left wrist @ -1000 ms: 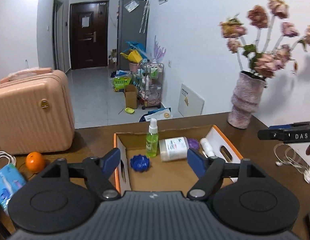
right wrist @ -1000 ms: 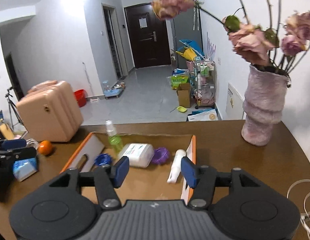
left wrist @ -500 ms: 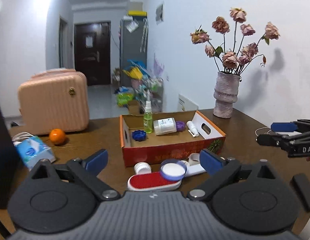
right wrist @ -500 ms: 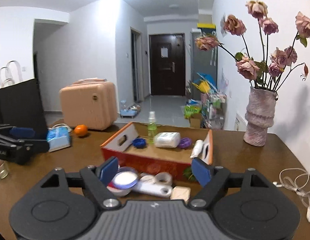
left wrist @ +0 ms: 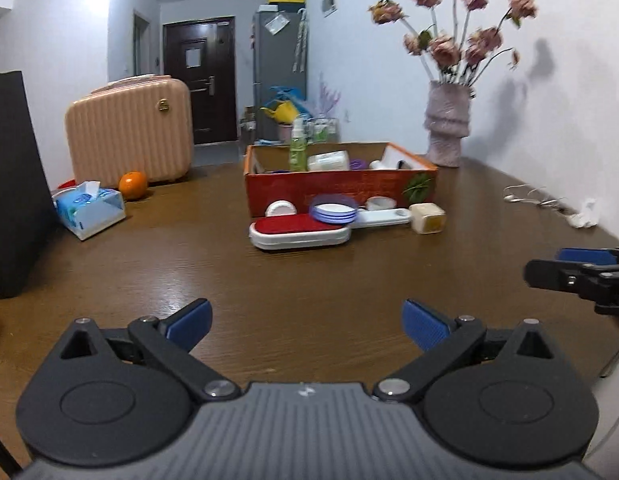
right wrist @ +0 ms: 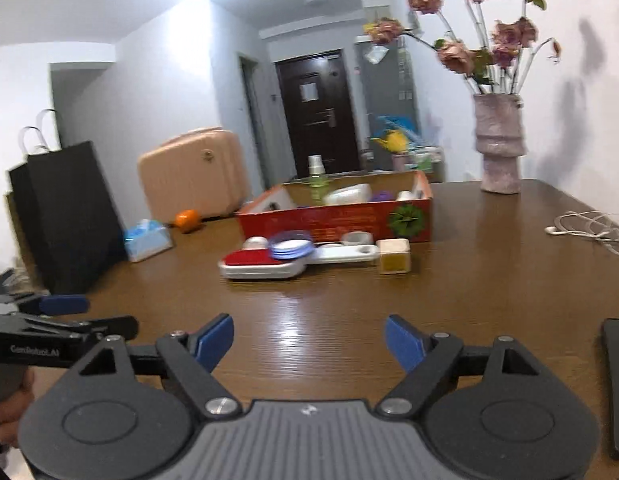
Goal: Organize rigid objects
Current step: 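Withdraw both tools from the box back over the table, then grasp the blue-rimmed clear lid with the left tool while the right tool grasps the beige square plug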
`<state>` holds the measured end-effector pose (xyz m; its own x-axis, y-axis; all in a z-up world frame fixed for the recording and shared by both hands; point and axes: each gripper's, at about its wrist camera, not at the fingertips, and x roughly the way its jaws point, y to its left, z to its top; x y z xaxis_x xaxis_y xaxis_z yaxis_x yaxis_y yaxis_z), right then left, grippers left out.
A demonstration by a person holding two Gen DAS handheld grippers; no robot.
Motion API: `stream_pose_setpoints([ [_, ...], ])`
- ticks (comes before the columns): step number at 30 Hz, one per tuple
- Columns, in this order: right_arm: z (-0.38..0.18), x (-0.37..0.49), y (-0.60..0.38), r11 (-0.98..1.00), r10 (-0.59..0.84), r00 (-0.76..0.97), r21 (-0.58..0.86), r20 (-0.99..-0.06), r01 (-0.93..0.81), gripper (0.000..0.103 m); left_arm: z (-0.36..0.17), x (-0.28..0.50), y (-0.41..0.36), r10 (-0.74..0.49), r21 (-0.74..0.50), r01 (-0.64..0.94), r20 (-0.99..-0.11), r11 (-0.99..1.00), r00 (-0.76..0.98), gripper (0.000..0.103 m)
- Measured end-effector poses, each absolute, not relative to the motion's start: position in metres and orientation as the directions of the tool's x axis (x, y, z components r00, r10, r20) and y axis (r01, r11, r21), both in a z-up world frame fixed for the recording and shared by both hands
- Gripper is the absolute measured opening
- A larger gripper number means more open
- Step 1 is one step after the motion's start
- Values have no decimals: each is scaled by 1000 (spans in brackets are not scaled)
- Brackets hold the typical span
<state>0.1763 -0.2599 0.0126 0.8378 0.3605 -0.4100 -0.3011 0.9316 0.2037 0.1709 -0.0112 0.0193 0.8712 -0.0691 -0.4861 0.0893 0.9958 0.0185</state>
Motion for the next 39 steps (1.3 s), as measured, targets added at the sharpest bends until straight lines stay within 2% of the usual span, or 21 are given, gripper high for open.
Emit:
stream_pose_setpoints([
  [5,7,189,-262,938,338,849,223,-406,-267,81,18,191,-14,-79,-19,80,-480,997,874,103],
  [9,3,213,-262,955,289,853,185,-434,-230,81,13,216,-17,-82,-17,84,-488,996,869,103],
  [16,-3,267,-260,963,270,839,147,-471,-227,66,11,287,-29,-75,6,88,-470,996,879,103],
  [24,-12,352,-257,978,206,830,92,-518,-185,65,-10,387,-55,-60,95,115,-457,989,888,102],
  [27,-18,385,-253,985,172,825,75,-539,-156,65,-16,409,-58,-89,69,136,-468,988,879,101],
  [30,-27,410,-250,987,161,811,79,-563,-141,65,-21,424,-60,-111,31,144,-482,989,869,94],
  [32,-33,423,-249,986,168,804,93,-571,-140,59,-24,429,-61,-121,22,152,-499,988,858,87],
  [36,-40,436,-249,985,171,794,112,-583,-130,56,-32,432,-66,-104,59,156,-511,986,853,74],
  [37,-42,438,-249,984,178,789,122,-588,-130,51,-32,432,-66,-108,59,159,-508,985,855,68],
  [39,-46,440,-250,980,197,774,137,-602,-143,40,-33,432,-67,-133,43,181,-517,983,845,68],
])
